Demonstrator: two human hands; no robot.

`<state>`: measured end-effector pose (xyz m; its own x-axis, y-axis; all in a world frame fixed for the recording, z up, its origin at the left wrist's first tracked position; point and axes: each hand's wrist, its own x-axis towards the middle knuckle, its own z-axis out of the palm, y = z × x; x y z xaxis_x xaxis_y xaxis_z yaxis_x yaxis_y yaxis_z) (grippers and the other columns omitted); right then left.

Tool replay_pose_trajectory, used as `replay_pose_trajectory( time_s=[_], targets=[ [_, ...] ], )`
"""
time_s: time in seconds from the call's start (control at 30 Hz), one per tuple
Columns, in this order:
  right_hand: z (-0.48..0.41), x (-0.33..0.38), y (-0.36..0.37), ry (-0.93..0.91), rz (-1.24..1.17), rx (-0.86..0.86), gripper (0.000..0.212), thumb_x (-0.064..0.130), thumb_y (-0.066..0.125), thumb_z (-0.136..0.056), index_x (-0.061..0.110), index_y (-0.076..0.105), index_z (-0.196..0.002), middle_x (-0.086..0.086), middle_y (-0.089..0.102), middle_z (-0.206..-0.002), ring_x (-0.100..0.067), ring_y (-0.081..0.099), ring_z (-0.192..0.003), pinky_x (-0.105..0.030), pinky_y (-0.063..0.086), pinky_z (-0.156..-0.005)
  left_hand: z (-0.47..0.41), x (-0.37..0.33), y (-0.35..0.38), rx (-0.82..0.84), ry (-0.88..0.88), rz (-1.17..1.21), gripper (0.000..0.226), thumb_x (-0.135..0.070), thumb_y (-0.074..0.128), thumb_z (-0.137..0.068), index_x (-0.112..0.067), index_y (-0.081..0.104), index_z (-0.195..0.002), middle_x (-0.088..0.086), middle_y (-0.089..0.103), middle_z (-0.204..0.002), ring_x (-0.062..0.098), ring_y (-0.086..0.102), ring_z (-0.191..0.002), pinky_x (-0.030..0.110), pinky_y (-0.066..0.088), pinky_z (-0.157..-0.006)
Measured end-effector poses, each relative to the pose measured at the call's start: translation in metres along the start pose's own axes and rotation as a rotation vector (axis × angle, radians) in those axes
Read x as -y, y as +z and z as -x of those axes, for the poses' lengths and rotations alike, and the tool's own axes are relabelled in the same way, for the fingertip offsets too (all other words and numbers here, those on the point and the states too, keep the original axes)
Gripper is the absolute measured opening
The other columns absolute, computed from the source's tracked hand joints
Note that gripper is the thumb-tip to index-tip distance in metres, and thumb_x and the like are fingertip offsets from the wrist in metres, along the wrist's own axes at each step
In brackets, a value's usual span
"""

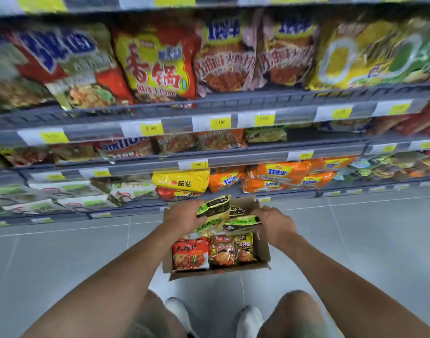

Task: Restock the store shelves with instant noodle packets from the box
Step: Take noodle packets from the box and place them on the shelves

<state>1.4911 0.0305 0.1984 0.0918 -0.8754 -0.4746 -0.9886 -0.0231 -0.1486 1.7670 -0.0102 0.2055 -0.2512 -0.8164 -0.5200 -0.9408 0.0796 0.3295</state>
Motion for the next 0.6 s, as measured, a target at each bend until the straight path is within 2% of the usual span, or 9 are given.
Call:
replay_pose_trajectory(
  time_s=[0.1, 0.17, 0.23, 0.3, 0.33, 0.4, 0.5, 0.57, 0.6],
  targets=[
    [0.053, 0.004, -0.087, 0.001, -0.048, 0.048, 0.045, 0.036, 0.059, -0.094, 0.038, 0.049, -0.138, 0.008, 0.056, -0.135, -0.020, 0.052, -0.124, -0.037, 0.051, -0.091, 0.066, -0.039, -0.072, 0.034, -0.046, 0.051, 0.056, -0.044, 0.062, -0.094, -0.020, 0.049, -0.143, 0.006, 0.065, -0.128, 0.026, 0.063, -0.111, 0.038, 0.053, -0.088],
    [0.083, 0.002, -0.139, 0.002, -0.095, 0.077, 0.043, 0.040, 0.056, -0.096, 0.036, 0.048, -0.138, 0.003, 0.062, -0.131, -0.023, 0.060, -0.115, -0.034, 0.051, -0.082, 0.105, -0.059, -0.111, 0.051, -0.081, 0.128, 0.064, -0.043, 0.063, -0.094, -0.019, 0.043, -0.149, 0.007, 0.057, -0.142, 0.026, 0.059, -0.120, 0.037, 0.049, -0.093],
    [0.110, 0.001, -0.190, -0.015, -0.142, 0.109, 0.046, 0.040, 0.056, -0.097, 0.031, 0.047, -0.141, -0.003, 0.065, -0.128, -0.025, 0.065, -0.109, -0.029, 0.046, -0.073, 0.138, -0.076, -0.145, 0.066, -0.111, 0.212, 0.068, -0.043, 0.065, -0.093, -0.014, 0.042, -0.150, 0.011, 0.056, -0.142, 0.025, 0.060, -0.118, 0.036, 0.051, -0.095],
    [0.134, -0.003, -0.233, -0.040, -0.152, 0.123, 0.051, 0.041, 0.058, -0.097, 0.026, 0.045, -0.145, -0.005, 0.063, -0.133, -0.025, 0.061, -0.117, -0.029, 0.045, -0.080, 0.166, -0.093, -0.174, 0.068, -0.130, 0.266, 0.068, -0.042, 0.065, -0.093, -0.010, 0.044, -0.148, 0.010, 0.053, -0.141, 0.023, 0.056, -0.124, 0.033, 0.048, -0.099],
    [0.146, -0.005, -0.252, -0.048, -0.146, 0.117, 0.053, 0.043, 0.059, -0.097, 0.026, 0.045, -0.145, -0.004, 0.062, -0.135, -0.025, 0.060, -0.120, -0.030, 0.045, -0.084, 0.177, -0.100, -0.185, 0.064, -0.140, 0.270, 0.063, -0.043, 0.065, -0.093, -0.010, 0.048, -0.144, 0.009, 0.055, -0.134, 0.022, 0.055, -0.121, 0.030, 0.047, -0.093],
    [0.166, -0.013, -0.282, -0.065, -0.166, 0.097, 0.054, 0.050, 0.060, -0.094, 0.026, 0.049, -0.141, -0.003, 0.062, -0.135, -0.023, 0.061, -0.116, -0.030, 0.045, -0.081, 0.195, -0.115, -0.205, 0.040, -0.136, 0.269, 0.052, -0.045, 0.065, -0.093, -0.011, 0.056, -0.132, 0.008, 0.059, -0.123, 0.023, 0.060, -0.111, 0.029, 0.046, -0.079],
    [0.191, -0.025, -0.315, -0.120, -0.210, 0.088, 0.053, 0.053, 0.064, -0.091, 0.023, 0.055, -0.134, -0.001, 0.064, -0.128, -0.021, 0.063, -0.105, -0.033, 0.048, -0.077, 0.213, -0.136, -0.224, 0.000, -0.105, 0.271, 0.059, -0.045, 0.065, -0.093, -0.006, 0.053, -0.136, 0.016, 0.058, -0.135, 0.030, 0.059, -0.117, 0.037, 0.051, -0.088],
    [0.209, -0.033, -0.335, -0.144, -0.243, 0.083, 0.050, 0.053, 0.065, -0.090, 0.026, 0.055, -0.132, 0.004, 0.064, -0.122, -0.017, 0.062, -0.102, -0.033, 0.051, -0.078, 0.222, -0.152, -0.234, -0.011, -0.076, 0.266, 0.050, -0.044, 0.064, -0.094, -0.008, 0.057, -0.128, 0.017, 0.063, -0.124, 0.026, 0.062, -0.098, 0.033, 0.051, -0.070],
    [0.218, -0.037, -0.346, -0.160, -0.253, 0.082, 0.048, 0.053, 0.066, -0.090, 0.029, 0.056, -0.130, 0.007, 0.064, -0.118, -0.014, 0.062, -0.099, -0.031, 0.050, -0.076, 0.226, -0.159, -0.238, -0.009, -0.070, 0.266, 0.051, -0.044, 0.063, -0.095, -0.011, 0.055, -0.133, 0.014, 0.063, -0.126, 0.024, 0.062, -0.094, 0.030, 0.050, -0.066]
  ],
)
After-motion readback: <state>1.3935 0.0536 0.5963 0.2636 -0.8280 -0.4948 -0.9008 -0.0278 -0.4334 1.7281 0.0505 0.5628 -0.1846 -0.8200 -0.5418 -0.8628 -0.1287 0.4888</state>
